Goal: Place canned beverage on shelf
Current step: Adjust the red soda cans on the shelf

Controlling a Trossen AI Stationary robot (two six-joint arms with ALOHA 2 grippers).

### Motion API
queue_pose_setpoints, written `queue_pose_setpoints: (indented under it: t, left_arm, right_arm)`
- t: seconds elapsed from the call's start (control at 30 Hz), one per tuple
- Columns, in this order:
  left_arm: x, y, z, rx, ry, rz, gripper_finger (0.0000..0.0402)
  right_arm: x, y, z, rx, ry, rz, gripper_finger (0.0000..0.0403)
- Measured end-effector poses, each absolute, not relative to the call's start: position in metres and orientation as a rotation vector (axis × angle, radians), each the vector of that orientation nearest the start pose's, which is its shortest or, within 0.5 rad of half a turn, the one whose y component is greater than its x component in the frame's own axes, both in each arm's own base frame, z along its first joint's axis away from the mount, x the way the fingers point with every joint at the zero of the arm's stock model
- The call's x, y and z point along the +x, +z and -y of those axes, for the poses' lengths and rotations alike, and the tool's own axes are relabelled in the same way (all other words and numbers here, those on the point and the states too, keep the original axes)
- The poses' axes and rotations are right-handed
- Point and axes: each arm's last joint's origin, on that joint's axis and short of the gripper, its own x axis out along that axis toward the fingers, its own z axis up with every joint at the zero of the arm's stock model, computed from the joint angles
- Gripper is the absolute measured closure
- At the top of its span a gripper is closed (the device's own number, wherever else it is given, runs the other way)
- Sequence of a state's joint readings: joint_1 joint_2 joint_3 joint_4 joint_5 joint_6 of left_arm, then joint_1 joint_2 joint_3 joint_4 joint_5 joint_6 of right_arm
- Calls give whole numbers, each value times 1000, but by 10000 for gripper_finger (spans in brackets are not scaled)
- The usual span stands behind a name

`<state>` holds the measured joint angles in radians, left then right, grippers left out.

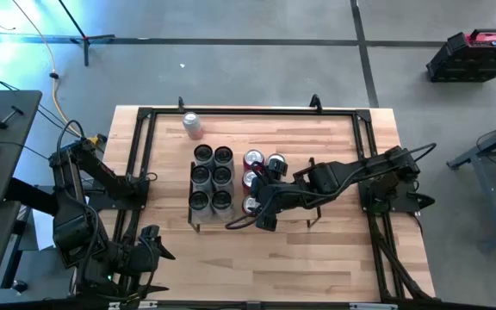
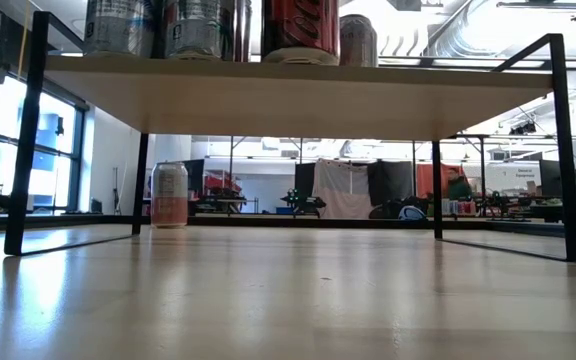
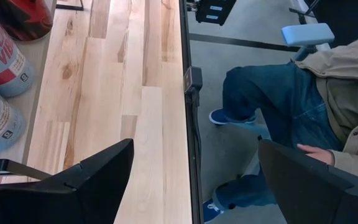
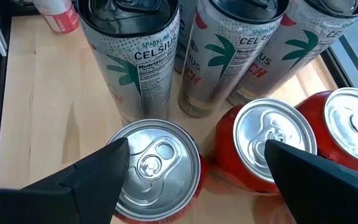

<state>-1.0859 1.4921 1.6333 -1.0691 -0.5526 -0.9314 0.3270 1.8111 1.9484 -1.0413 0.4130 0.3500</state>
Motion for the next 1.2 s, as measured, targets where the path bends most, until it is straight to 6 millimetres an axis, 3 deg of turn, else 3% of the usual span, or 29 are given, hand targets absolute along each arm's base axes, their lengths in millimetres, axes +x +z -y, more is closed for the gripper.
queue_pose_setpoints:
  t: [0.4, 0.57, 0.7, 0.93, 1.2]
  left_arm:
    - [148, 387, 248, -196, -151, -779, 67]
    - [148, 387, 248, -196, -151, -779, 67]
    - [148, 387, 248, -196, -151, -779, 67]
    - [148, 387, 248, -196, -151, -779, 67]
    - [148, 387, 248, -196, -151, -779, 67]
  right_arm:
    - [361, 380, -107, -12, -235, -795, 41]
    - [359, 398, -106, -38, -252, -737, 41]
    - [354, 409, -92, -82, -326, -748, 41]
    - [356, 397, -61, -57, -420, -849, 41]
    - [360, 385, -58, -17, -404, -884, 41]
